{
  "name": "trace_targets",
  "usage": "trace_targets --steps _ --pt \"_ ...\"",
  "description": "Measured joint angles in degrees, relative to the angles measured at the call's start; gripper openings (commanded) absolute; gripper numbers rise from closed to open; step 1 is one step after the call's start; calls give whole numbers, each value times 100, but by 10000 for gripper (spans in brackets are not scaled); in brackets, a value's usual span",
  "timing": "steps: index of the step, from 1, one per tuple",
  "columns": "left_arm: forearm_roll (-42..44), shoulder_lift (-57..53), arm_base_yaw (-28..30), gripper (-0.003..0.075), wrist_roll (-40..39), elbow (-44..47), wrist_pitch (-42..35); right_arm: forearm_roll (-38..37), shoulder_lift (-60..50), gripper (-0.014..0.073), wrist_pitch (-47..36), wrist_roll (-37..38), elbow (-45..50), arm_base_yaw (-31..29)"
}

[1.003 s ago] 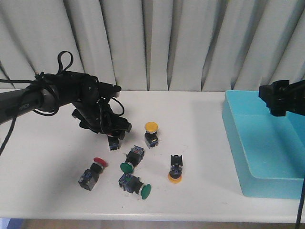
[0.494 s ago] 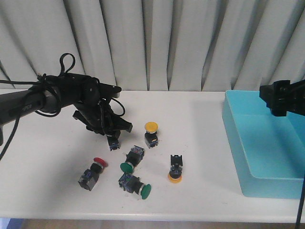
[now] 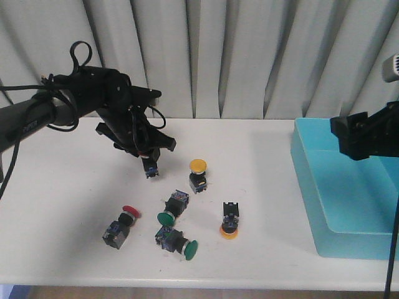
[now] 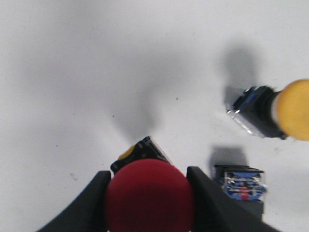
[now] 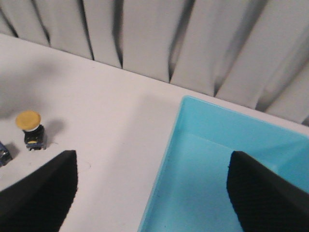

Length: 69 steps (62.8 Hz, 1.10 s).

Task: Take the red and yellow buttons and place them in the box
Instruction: 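Lift the red button with the left gripper toward the right gripper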

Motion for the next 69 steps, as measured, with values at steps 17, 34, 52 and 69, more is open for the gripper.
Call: trace_targets --steps 17,34,52,69 --pt "-576 -612 0 -8 81 -791 456 0 333 591 -127 -894 0 786" --pt "-2437 -1133 -165 -6 1065 -854 734 -4 767 591 -470 -1403 0 1338" --pt "-3617 -1149 -731 -6 1914 -854 821 1 798 591 -535 -1775 0 1917" --pt "-3747 -1149 -1027 -2 1263 -854 790 -5 798 591 -577 -1787 0 1925"
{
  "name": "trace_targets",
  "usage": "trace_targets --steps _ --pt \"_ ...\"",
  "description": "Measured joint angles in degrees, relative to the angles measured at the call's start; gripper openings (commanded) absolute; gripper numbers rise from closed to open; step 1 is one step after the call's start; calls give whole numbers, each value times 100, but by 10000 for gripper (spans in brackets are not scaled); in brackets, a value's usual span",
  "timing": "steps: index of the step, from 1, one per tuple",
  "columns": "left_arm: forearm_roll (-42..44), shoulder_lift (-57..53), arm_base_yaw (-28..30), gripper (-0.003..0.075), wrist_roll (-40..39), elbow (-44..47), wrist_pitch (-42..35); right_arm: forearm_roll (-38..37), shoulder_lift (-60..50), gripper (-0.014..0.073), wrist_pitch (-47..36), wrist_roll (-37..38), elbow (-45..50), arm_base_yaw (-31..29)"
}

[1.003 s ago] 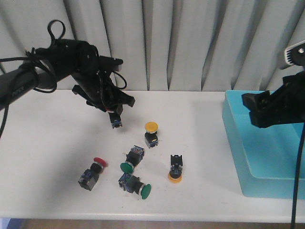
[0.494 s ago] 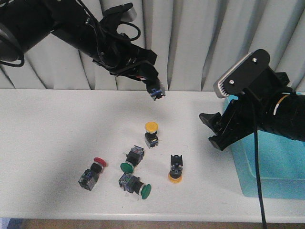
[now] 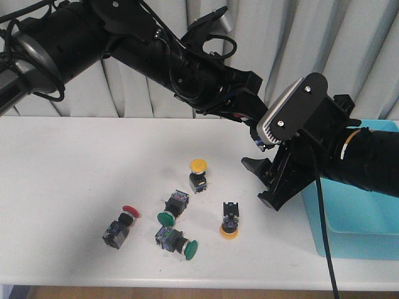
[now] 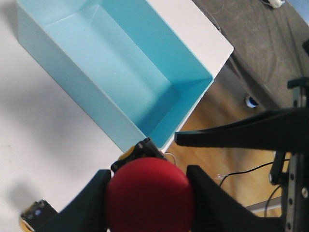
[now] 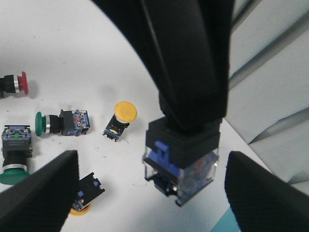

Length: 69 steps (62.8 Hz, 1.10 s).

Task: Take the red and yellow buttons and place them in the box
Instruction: 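Lift the red button with the left gripper toward the right gripper, then grasp the red button's base with the right gripper, open left gripper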

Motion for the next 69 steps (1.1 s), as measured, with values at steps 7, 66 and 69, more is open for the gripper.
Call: trace_targets --steps 7,66,69 --pt "-5 0 -7 0 -407 0 -15 -55 0 591 -4 0 0 0" --pt "-482 -295 -284 4 -841 0 137 -561 0 351 -62 521 0 -248" --pt "-488 -325 -294 4 -841 0 126 -561 0 301 -111 536 0 -248"
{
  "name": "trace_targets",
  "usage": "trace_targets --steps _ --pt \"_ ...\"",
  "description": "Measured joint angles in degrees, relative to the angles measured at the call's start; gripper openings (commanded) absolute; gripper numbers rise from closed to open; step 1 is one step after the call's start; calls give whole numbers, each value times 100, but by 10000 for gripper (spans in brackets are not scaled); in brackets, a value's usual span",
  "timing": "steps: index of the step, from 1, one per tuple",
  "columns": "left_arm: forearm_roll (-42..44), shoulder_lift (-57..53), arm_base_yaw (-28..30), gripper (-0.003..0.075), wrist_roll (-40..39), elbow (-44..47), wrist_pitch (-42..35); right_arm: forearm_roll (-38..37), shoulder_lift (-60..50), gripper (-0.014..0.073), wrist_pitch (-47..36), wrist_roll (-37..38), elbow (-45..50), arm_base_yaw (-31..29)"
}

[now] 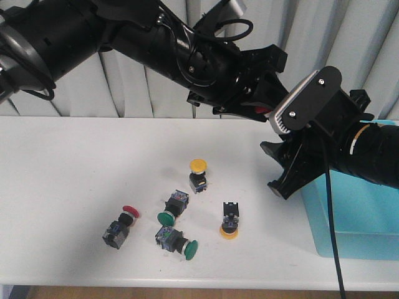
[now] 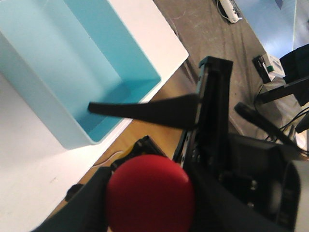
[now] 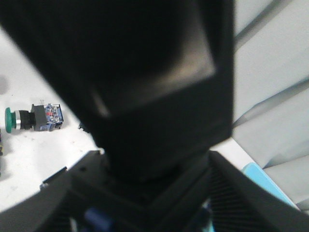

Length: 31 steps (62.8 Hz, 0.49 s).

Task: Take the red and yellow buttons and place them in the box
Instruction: 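Grasp the red button's base with the right gripper, open left gripper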

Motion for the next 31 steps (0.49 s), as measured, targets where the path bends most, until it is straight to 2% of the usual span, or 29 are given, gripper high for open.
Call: trace_targets --steps 9,18,31 --pt "21 -6 -56 4 -6 0 -66 102 0 126 -82 5 0 0" --pt "126 -6 -146 4 -11 0 -193 236 0 -4 -50 5 0 -11" --pt "385 -14 -237 13 -24 -6 -259 266 0 -7 49 16 0 -21"
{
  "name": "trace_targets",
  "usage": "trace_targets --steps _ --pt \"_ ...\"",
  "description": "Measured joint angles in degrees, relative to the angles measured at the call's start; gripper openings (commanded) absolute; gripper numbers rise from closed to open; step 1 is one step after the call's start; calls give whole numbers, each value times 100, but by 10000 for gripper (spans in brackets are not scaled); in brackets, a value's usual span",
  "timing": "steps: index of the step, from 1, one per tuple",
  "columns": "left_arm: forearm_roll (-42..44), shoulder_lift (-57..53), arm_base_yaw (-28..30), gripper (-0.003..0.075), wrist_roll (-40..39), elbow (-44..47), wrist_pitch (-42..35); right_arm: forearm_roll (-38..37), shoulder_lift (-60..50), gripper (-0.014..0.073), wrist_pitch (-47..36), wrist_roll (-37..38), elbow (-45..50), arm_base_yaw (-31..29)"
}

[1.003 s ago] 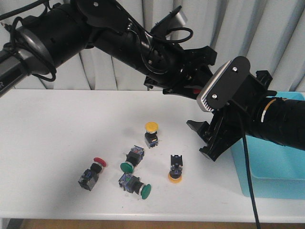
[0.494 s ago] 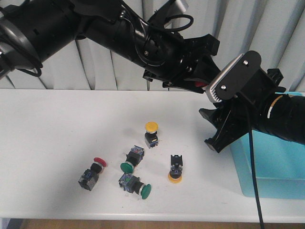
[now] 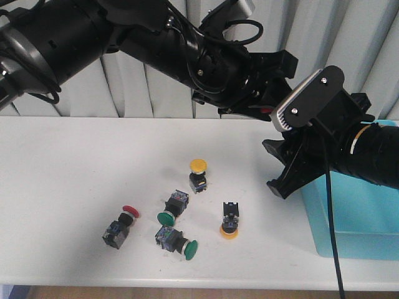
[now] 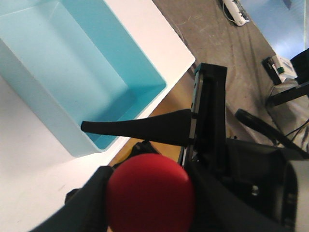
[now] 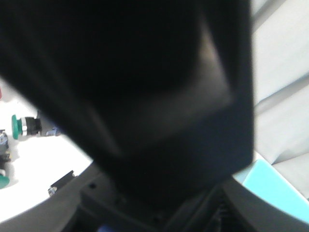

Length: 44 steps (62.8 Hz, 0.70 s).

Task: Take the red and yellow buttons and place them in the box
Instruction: 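Grasp the red button's base with the right gripper, open left gripper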

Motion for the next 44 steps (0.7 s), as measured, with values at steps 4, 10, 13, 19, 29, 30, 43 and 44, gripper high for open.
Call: trace_targets --steps 4,10,13,19,29,30,43,44 --pt "63 -4 -22 23 -5 0 0 0 0 -8 14 0 5 0" --pt "180 -6 -60 55 -10 0 -37 5 2 -8 22 0 10 0" --pt "212 -8 -80 74 -2 -5 -51 5 2 -8 27 0 10 -6" --pt "239 -20 -86 145 168 -5 -51 5 2 -8 27 0 10 -6" --pt "250 -20 -86 307 504 -5 -52 5 2 -8 27 0 10 -6" --pt "250 -20 -86 324 513 -5 -52 5 2 -8 27 0 10 -6" --pt "423 -14 -86 492 679 -5 29 41 2 -8 -32 0 10 -6" --pt "431 -14 -86 499 682 -5 36 41 2 -8 -38 0 10 -6"
